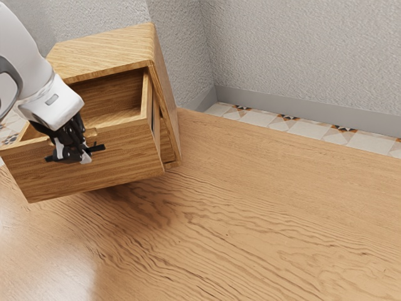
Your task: Pull the drawer handle with one arm to open the drawer
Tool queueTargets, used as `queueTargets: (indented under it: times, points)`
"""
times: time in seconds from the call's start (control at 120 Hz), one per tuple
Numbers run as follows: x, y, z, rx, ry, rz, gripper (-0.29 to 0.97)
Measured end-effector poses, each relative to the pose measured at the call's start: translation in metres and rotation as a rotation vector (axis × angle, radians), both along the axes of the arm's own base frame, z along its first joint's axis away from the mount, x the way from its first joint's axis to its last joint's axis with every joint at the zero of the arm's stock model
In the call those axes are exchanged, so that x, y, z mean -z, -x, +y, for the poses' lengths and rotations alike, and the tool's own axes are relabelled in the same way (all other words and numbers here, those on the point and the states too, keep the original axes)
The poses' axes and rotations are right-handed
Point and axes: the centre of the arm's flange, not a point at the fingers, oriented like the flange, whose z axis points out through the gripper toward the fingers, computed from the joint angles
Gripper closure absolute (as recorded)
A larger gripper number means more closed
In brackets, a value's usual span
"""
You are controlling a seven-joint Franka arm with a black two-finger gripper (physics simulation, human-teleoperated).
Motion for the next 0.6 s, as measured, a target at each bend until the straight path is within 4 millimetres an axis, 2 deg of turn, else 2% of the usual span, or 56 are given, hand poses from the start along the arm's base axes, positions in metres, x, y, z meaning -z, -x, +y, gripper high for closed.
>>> queueTargets:
  times: [0.217, 0.3, 0.35, 0.4, 0.425, 0.475, 0.542, 0.6]
  points:
    - [-0.009, 0.005, -0.001, -0.012, 0.008, -0.009, 0.59]
    - [-0.042, 0.011, -0.005, -0.013, 0.000, -0.053, 0.57]
    - [-0.073, 0.016, -0.009, -0.014, 0.000, -0.087, 0.55]
    - [-0.106, 0.002, -0.020, -0.004, 0.014, -0.104, 0.52]
    - [-0.117, -0.007, -0.026, -0.009, 0.027, -0.099, 0.46]
    - [-0.123, -0.015, -0.028, -0.062, 0.067, -0.076, 0.37]
    - [-0.120, -0.020, -0.029, -0.154, 0.120, -0.041, 0.26]
    - [-0.119, -0.021, -0.048, -0.196, 0.147, -0.019, 0.20]
